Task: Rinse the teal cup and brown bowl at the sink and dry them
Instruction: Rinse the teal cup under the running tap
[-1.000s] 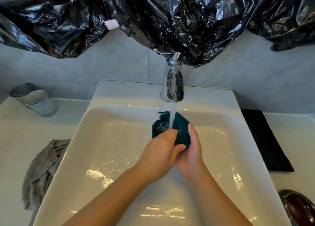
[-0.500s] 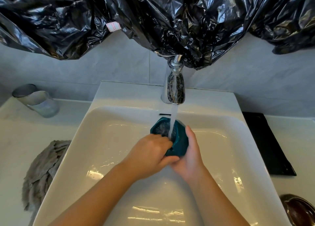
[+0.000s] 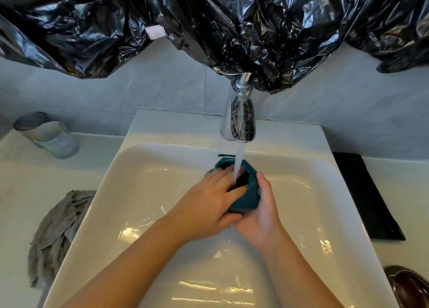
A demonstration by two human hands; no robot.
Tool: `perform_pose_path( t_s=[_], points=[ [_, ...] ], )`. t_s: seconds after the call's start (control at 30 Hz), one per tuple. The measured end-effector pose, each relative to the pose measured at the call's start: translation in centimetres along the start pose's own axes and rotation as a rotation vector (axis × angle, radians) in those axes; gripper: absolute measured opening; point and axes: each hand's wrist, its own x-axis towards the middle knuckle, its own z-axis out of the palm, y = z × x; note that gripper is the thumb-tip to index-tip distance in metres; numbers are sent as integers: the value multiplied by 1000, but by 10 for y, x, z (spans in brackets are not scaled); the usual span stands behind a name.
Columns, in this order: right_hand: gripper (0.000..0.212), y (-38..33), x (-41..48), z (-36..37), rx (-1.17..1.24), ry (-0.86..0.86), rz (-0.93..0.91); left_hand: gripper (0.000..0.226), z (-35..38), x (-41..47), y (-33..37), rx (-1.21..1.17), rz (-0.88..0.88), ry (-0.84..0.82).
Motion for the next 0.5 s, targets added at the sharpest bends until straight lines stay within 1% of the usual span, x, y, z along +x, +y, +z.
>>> perform_pose_path(
  t_s=[0.03,0.1,0.13,0.2,0.23,0.27,0.3,0.33,0.37,0.4,0.43,0.47,0.5],
  points=[
    [49,0,1,0,-10,3,3,59,0,-1,-5,105,1,-9],
    [52,2,2,0,-39,9,-25,65,-6,-2,-1,228,-79,-37],
    [54,3,3,0,-54,12,-42,63,-7,-3,3,280,-110,-29],
    [56,4,3,0,-79,12,-72,42,-5,-3,6,360,-111,2],
    [55,5,2,0,-90,11,-82,31,-6,-3,9,325,-112,-7],
    [54,6,2,0,-99,14,-88,23,-7,-3,11,204,-138,-29],
    [54,6,1,-1,-98,16,-92,18,-7,-1,15,28,-177,-37],
    [54,6,-1,-1,-84,12,-99,16,-7,1,18,-198,-228,-9],
    [54,5,-1,-2,-61,6,-106,15,-8,3,22,-419,-273,6],
    [53,5,-2,-3,-43,0,-110,18,-9,6,24,-576,-298,18],
    [54,4,-2,-4,-36,1,-109,21,-10,5,25,-664,-281,16],
    [55,3,-2,-4,-38,2,-104,19,-8,3,19,-617,-196,17],
    [56,2,-1,-5,-40,6,-95,13,-5,0,10,-434,-73,36]
  ],
)
